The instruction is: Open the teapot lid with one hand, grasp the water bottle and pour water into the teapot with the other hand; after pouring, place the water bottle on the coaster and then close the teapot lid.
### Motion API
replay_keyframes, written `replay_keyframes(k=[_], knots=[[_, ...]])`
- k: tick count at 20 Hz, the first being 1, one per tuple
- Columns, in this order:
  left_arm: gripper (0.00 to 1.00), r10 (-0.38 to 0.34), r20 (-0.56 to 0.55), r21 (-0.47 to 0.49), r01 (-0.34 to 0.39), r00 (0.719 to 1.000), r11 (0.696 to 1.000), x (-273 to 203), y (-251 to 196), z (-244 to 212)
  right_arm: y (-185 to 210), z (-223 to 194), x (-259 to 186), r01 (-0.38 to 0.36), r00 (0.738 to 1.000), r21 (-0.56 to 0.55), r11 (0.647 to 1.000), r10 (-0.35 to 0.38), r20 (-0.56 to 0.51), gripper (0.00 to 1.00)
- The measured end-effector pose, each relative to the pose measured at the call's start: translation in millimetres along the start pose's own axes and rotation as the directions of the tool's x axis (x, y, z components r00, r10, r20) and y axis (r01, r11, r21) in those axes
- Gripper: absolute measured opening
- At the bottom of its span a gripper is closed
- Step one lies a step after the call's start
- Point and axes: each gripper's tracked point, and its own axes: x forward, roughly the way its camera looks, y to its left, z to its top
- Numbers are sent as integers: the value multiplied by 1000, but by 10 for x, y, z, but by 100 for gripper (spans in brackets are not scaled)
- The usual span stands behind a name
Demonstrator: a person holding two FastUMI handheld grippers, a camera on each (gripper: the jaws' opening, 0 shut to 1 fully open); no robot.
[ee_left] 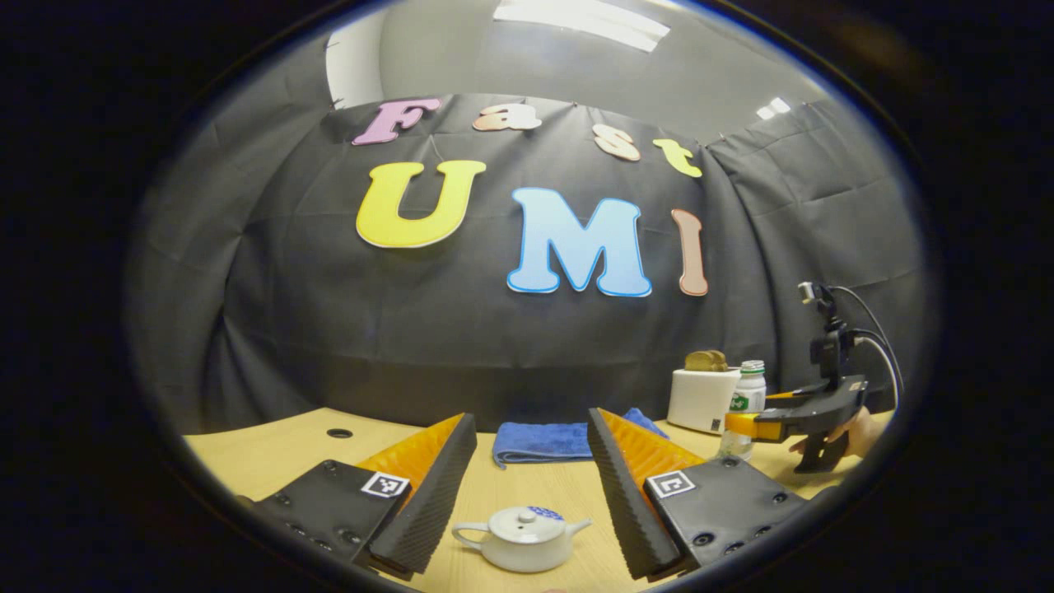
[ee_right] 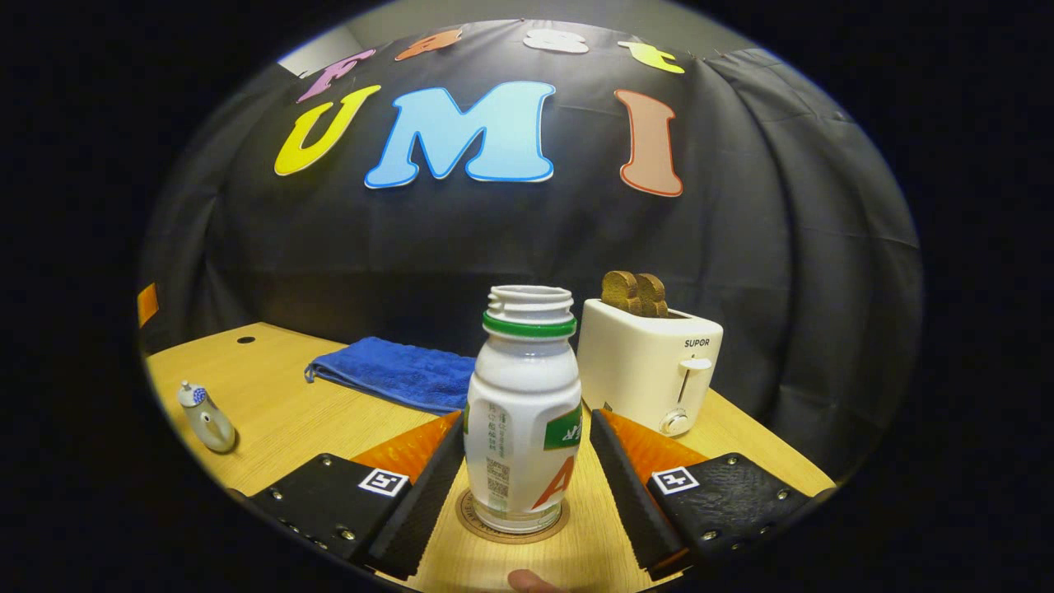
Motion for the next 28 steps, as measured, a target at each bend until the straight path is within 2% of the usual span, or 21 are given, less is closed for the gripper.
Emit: replay_keyframes(k=[3,6,9,11,13,16,19,22,26,28], knots=[[91,8,3,3,-8,1000,1000,11,5,0,13,48,-231,-1,1000,-11,1000,1,10,92],[99,19,24,-5,-19,1000,1000,-70,-38,101,2,123,-643,20,998,-20,1000,-19,52,92],[99,52,24,-7,-52,998,999,-280,-113,194,69,105,-1076,48,996,-15,999,-47,70,92],[99,68,-3,-13,-68,998,998,-474,-284,121,193,40,-1324,68,995,16,998,-69,69,93],[99,22,-38,-10,-22,999,1000,-643,-625,-12,411,-66,-1517,58,996,39,998,-60,63,95],[100,-1,-75,18,3,997,1000,-863,-937,-173,683,-233,-1713,39,998,-4,999,-39,55,95],[100,23,-83,47,-19,996,999,-1025,-1060,-281,886,-369,-1855,15,999,-4,1000,-15,41,95],[100,39,-113,39,-35,993,999,-1133,-1128,-433,962,-398,-1957,9,998,29,1000,-11,57,95],[100,81,-190,82,-67,978,994,-1200,-1131,-599,935,-405,-2080,16,998,101,995,-22,59,95],[100,109,-174,87,-94,979,992,-1233,-1101,-543,917,-351,-2131,22,995,96,995,-31,97,95]])
